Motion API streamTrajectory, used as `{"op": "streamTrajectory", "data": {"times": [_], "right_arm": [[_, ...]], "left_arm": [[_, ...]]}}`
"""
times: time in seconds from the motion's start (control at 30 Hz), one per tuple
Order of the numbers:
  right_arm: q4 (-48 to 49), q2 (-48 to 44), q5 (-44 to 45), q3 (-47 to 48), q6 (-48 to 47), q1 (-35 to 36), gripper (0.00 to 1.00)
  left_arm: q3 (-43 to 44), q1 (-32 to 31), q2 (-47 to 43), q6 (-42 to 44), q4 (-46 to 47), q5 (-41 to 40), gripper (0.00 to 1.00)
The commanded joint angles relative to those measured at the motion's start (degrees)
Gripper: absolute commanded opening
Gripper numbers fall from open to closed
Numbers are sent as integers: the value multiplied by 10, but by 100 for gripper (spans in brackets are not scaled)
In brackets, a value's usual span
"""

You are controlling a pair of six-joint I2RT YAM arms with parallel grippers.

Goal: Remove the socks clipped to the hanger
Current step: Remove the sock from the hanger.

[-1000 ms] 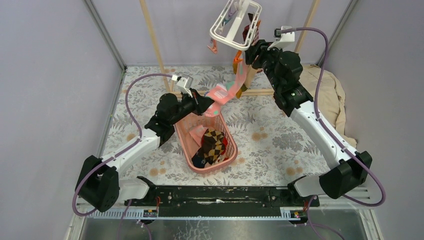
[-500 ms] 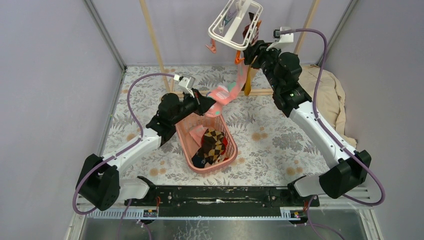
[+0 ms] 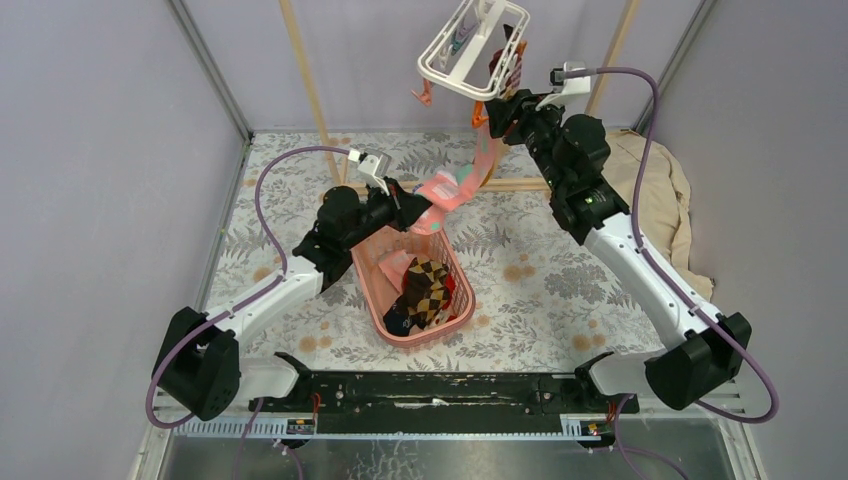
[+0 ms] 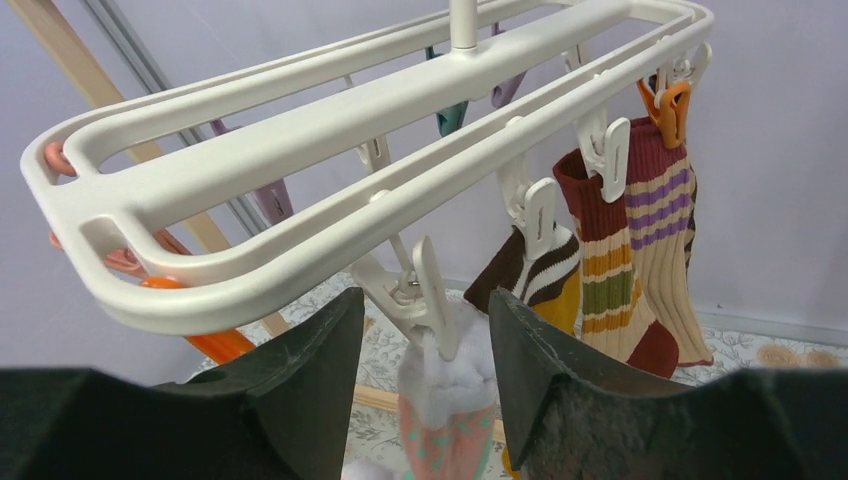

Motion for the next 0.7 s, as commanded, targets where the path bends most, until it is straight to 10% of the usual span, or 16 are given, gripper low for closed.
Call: {"op": "streamTrajectory", "data": {"times": [0.0,0.67], "right_arm": [[33,-26,-12,-5,-11,7,56],[43,31,23,41,-25,8,59]], "left_arm": [[21,-3,2,11,36,-1,0],[23,-12,-1,16,30,4,0]]}}
